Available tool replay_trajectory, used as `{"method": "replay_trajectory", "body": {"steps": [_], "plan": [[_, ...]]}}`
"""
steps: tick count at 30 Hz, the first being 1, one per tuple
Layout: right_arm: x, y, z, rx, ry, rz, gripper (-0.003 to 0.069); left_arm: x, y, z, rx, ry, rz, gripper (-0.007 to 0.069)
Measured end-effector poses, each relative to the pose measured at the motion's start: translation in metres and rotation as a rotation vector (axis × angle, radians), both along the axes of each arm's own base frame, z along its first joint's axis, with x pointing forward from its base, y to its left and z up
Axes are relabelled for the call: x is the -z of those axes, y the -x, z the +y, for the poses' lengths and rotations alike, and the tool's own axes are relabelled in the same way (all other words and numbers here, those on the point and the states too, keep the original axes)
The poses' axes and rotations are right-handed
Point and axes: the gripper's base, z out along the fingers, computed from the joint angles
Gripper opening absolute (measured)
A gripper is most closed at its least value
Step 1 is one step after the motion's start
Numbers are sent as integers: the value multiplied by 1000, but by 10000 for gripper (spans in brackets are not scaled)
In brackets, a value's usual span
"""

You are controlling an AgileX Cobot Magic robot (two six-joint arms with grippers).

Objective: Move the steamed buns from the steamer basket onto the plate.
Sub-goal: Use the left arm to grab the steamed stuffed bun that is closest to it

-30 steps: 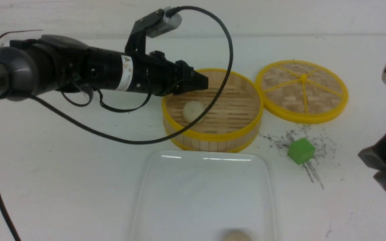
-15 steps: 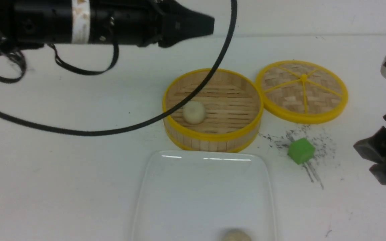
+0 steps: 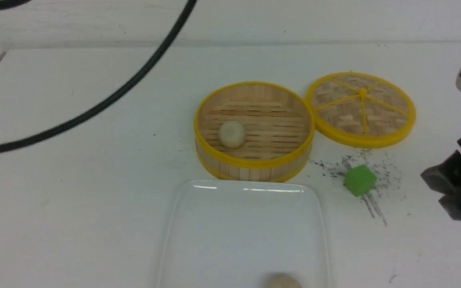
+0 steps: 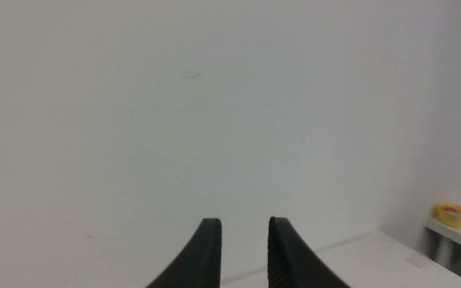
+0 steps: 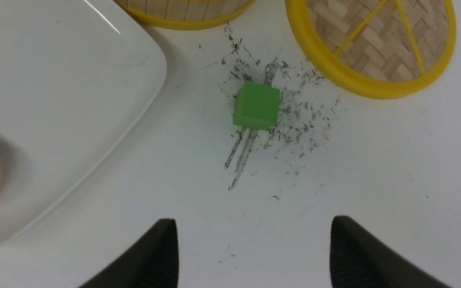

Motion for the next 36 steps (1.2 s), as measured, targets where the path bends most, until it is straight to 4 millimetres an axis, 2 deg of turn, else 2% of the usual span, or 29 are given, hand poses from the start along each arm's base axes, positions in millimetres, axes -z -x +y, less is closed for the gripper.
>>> {"method": "replay_trajectory", "body": {"steps": [2, 3, 5, 9, 13, 16, 17, 19, 21, 22, 24, 27, 28, 30, 32, 34, 35, 36], "plan": [[0, 1, 1, 1, -10, 7, 500, 10, -17, 1, -69, 2, 26, 209], [0, 1, 1, 2, -12, 7, 500, 11, -19, 2, -78, -1, 26, 209], [0, 2, 0, 4, -14, 7, 500, 25, -35, -1, -100, -29, 56, 212], [-3, 4, -2, 5, -22, -4, 500, 39, -47, -3, -109, -46, 92, 216], [-4, 6, -4, 6, -25, -7, 500, 39, -50, 0, -158, -42, 83, 216], [-5, 6, -4, 5, -26, -8, 500, 34, -57, 18, -366, -43, 32, 218], [-5, 6, -4, 5, -26, -8, 500, 34, -57, 18, -366, -41, 32, 218], [-4, 6, -4, 8, -21, -2, 500, 30, -60, 39, -604, -70, -23, 218], [-4, 7, -4, 10, -21, 0, 500, 28, -60, 48, -709, -89, -41, 218], [-4, 7, -4, 14, -23, 2, 500, 26, -57, 62, -862, -136, -67, 218], [-4, 7, -4, 15, -24, 2, 500, 25, -55, 69, -945, -174, -72, 218], [-4, 6, -4, 17, -28, 0, 500, 36, -43, 94, -1212, -316, 84, 218], [-4, 6, -4, 16, -29, -1, 500, 36, -42, 95, -1224, -334, 87, 218], [-5, 6, -4, 14, -33, -6, 500, 51, -36, 101, -1276, -396, 283, 218], [-5, 6, -3, 12, -38, -12, 500, 66, -31, 100, -1236, -460, 468, 218], [-6, 5, -3, 10, -42, -18, 500, 81, -27, 92, -1115, -512, 643, 218], [-6, 5, -3, 9, -43, -19, 500, 83, -27, 91, -1099, -517, 659, 218], [-6, 5, -2, 7, -47, -25, 500, 94, -24, 82, -955, -570, 774, 218]]}}
